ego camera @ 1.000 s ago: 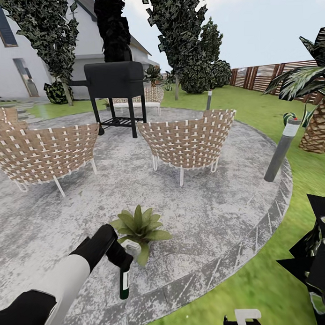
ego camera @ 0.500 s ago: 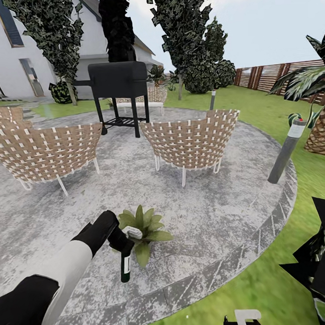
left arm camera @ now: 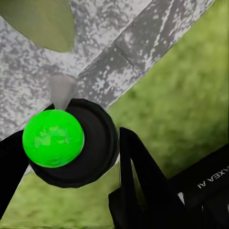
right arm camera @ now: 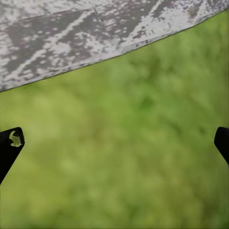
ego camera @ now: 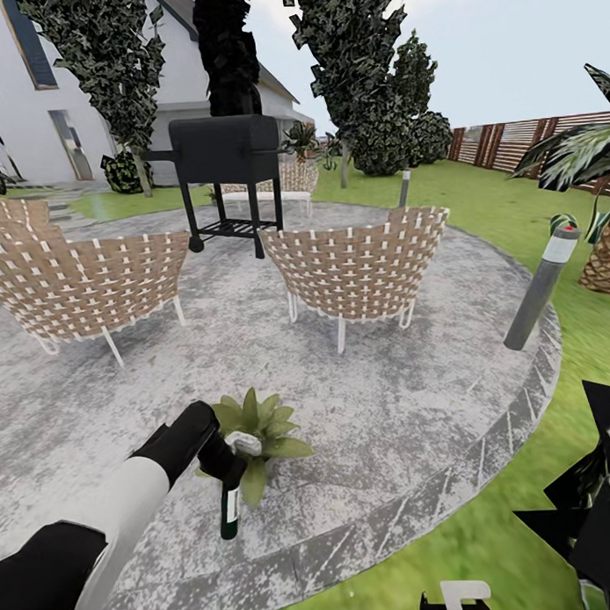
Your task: Pick up the pesticide atomizer in the garden and spray insectifuge to fully cover both potted plants in the garden.
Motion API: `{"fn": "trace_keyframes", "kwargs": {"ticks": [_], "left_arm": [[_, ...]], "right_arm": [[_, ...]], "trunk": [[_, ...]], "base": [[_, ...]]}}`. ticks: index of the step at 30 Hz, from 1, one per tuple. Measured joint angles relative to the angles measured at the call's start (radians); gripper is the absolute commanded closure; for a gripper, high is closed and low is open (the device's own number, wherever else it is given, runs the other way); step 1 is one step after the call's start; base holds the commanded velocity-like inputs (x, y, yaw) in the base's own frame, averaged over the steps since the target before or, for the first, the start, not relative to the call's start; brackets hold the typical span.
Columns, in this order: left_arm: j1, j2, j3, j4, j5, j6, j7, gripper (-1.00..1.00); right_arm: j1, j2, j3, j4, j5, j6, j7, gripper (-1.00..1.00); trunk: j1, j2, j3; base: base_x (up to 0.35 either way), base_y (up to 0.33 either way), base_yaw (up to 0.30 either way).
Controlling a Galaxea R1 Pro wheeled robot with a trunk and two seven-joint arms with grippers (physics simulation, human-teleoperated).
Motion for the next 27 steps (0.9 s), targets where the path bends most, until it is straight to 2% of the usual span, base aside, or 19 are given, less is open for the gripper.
{"fn": "trace_keyframes", "kwargs": {"ticks": [3,10,13,14,17,22,25,27], "left_arm": [[0.036,0.001,0.0,-0.001,0.0,-0.001,0.0,1.0],[0.076,0.004,0.0,0.0,0.0,-0.001,0.001,1.0],[0.105,0.01,0.002,-0.001,-0.01,-0.004,0.006,1.0],[0.11,0.017,0.002,-0.002,-0.024,-0.006,0.008,1.0],[0.114,0.027,0.004,-0.002,-0.039,-0.005,0.011,1.0],[0.114,0.03,0.013,-0.016,-0.042,-0.005,0.012,1.0],[0.109,0.028,0.014,-0.017,-0.042,-0.003,0.009,1.0],[0.095,0.015,0.007,-0.019,-0.034,0.009,0.004,1.0]], "right_arm": [[0.0,-0.002,0.0,0.0,0.001,0.0,0.0,-1.0],[0.0,-0.002,0.0,0.001,0.002,0.0,0.002,-1.0],[0.0,-0.002,0.001,0.001,0.003,0.001,0.003,-1.0],[0.0,-0.002,0.0,0.001,0.003,0.001,0.003,-1.0],[0.0,-0.002,0.001,0.001,0.003,0.002,0.003,-1.0],[0.0,-0.002,0.001,0.001,0.003,0.002,0.002,-1.0],[0.0,-0.001,0.002,0.001,0.003,0.002,0.002,-1.0],[0.0,-0.001,0.001,0.001,0.003,0.002,0.002,-1.0]], "trunk": [[0.0,0.0,0.0],[0.0,0.0,0.0],[0.0,0.0,0.0],[0.0,0.0,0.0],[0.0,0.0,0.0],[-0.001,0.0,0.0],[0.0,0.0,0.0],[0.0,0.0,0.0]], "base": [[0.0,0.0,0.0],[0.0,0.0,0.0],[0.0,0.0,0.0],[0.0,0.0,0.0],[0.165,0.0,0.0],[0.316,0.0,0.0],[0.078,0.0,0.0],[0.006,0.0,0.0]]}}
